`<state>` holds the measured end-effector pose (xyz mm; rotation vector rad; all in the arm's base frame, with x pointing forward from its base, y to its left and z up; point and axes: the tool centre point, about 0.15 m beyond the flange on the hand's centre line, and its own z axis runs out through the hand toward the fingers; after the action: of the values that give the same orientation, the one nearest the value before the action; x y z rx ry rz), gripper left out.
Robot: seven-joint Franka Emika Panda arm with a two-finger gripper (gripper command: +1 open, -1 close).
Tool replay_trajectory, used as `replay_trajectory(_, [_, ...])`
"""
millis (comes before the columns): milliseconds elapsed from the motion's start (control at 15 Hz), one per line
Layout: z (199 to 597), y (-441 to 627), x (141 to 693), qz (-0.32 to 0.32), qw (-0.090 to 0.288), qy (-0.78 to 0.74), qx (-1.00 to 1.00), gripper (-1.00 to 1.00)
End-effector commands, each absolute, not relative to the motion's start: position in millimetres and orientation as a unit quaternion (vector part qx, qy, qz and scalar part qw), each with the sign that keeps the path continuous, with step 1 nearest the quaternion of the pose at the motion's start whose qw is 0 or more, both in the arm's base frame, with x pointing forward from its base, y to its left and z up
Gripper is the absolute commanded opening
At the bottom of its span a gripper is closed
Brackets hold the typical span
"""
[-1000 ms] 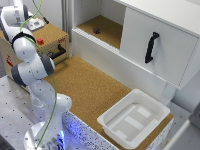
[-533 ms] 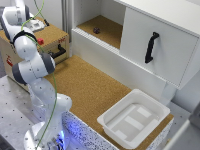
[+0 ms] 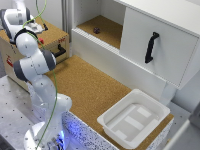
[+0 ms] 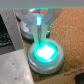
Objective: Move the green light switch to turn off the green light
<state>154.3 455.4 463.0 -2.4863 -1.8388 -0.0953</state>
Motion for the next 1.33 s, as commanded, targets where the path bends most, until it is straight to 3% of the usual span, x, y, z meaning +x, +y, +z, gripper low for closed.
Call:
replay_trajectory(0, [452,458,164,-0.004,-0.016,-0.575,-0.818,-1.00])
replay_trajectory(200, [428,464,163,0.013,-0.014,-0.578,-0.816,-1.00])
replay_trajectory(467, [486,448,166,-0.038,0.001,-0.561,-0.827,-1.00])
replay_trajectory(533, [505,444,166,-0.056,-0.001,-0.558,-0.828,1.00])
replay_trajectory(733, [539,440,170,-0.090,-0.003,-0.553,-0.829,1.00])
replay_trajectory(1267, [539,440,171,-0.091,-0.005,-0.551,-0.829,1.00])
